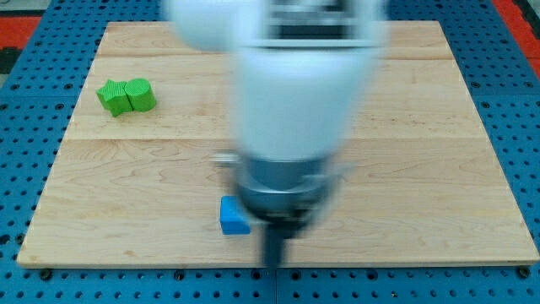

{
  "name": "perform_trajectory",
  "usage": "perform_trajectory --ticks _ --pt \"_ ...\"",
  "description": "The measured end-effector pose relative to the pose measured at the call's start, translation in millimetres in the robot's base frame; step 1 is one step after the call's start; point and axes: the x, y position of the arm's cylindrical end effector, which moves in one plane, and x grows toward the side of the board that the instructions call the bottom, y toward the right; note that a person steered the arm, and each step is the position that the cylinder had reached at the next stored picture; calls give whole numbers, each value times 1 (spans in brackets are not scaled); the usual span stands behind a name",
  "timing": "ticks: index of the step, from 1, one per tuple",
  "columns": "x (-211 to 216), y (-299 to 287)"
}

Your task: Slide the green circle towards top center

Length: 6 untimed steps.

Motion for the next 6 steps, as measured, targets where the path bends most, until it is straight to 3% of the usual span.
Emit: perform_trajectory --ticks 1,3,5,6 --pt "-27 -104" --pt "-175 -118" --pt "-228 -158" --pt "-280 -134"
